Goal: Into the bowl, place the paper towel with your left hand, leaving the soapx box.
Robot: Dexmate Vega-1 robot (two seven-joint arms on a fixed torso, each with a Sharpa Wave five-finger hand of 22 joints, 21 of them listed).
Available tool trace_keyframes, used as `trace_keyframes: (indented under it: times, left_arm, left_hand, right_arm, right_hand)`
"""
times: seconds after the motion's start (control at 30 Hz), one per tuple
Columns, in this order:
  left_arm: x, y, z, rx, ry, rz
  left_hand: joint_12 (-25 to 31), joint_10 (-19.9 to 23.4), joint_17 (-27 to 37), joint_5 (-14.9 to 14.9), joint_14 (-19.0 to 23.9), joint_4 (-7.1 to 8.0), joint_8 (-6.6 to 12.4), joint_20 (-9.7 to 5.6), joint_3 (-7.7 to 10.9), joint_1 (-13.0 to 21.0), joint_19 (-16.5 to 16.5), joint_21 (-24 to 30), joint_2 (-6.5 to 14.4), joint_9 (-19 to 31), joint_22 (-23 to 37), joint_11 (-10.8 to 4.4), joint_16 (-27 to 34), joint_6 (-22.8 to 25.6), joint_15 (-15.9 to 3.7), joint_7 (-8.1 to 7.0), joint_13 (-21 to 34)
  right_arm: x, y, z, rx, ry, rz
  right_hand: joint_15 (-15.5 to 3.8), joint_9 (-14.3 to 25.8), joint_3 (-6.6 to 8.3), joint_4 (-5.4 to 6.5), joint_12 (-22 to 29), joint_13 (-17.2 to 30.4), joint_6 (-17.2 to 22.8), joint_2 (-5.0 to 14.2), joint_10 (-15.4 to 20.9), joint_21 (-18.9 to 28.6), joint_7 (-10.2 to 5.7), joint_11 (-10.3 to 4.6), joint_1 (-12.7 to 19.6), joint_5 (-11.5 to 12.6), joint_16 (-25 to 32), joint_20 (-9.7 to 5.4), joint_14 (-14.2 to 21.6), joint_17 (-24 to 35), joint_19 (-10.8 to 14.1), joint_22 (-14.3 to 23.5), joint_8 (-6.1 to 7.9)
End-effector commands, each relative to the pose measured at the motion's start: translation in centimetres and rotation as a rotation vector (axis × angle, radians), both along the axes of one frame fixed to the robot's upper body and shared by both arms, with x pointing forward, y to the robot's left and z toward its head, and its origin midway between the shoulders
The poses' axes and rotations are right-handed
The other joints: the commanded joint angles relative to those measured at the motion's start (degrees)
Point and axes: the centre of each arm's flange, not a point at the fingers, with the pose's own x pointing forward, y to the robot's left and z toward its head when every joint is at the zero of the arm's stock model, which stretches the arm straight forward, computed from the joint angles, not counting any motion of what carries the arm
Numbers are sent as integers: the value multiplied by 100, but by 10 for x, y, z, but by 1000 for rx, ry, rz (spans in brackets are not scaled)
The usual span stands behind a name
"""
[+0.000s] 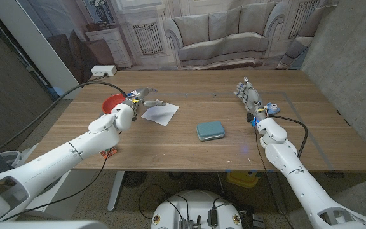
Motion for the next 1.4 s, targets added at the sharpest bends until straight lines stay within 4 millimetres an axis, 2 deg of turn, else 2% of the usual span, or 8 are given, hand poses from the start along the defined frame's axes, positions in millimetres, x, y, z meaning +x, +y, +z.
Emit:
trace_keyframes:
  times: [0.03,0.27,0.43,0.63,1.4]
  left_arm:
    - [8,-6,-2,57,25,4]
    - [10,-11,-3,103,22,24]
    - [11,-14,-5,124,21,35]
    - [13,-17,-8,136,18,43]
    - [23,-24,-25,121,8,25]
  left_hand:
    - [21,58,17,27,63,-51,15,0,-13,63,37,33,-4,7,19,-9,33,73,-388,-17,33]
    - [10,51,19,36,51,-60,4,-21,-30,83,19,17,-11,8,19,4,21,78,-391,-37,34]
    - [10,74,21,49,54,-66,-21,-55,-49,103,14,6,-14,11,20,-28,15,51,-428,-153,35]
    - [-4,55,23,57,42,-70,-35,-20,-60,117,11,-1,-12,13,20,-24,7,38,-439,-202,35]
    - [-5,86,29,86,63,-61,-14,-6,-91,134,2,-15,26,22,24,-28,9,155,-449,-203,38]
  right_arm:
    - [-2,0,0,8,-4,-6]
    - [-2,0,0,12,-3,-6]
    - [-2,0,0,11,-2,-8]
    - [-2,0,1,11,-3,-8]
    - [-3,-1,6,2,-2,-9]
  right_hand:
    - [17,19,18,-45,-21,13,52,35,45,-20,-20,-19,19,-21,-5,-65,31,29,34,25,-12]
    - [12,19,15,-47,-24,13,58,36,47,-32,-26,-14,18,-22,-6,-62,34,30,41,26,-12]
    - [15,19,14,-48,-24,13,64,38,50,-38,-24,-11,17,-23,-5,-61,39,30,45,26,-11]
    - [25,19,13,-51,-19,13,66,40,69,-47,-29,-2,16,-24,-10,-60,30,30,48,26,-12]
    - [18,20,6,-59,-30,13,70,47,67,-84,-29,-1,15,-28,-11,-49,41,31,69,28,-16]
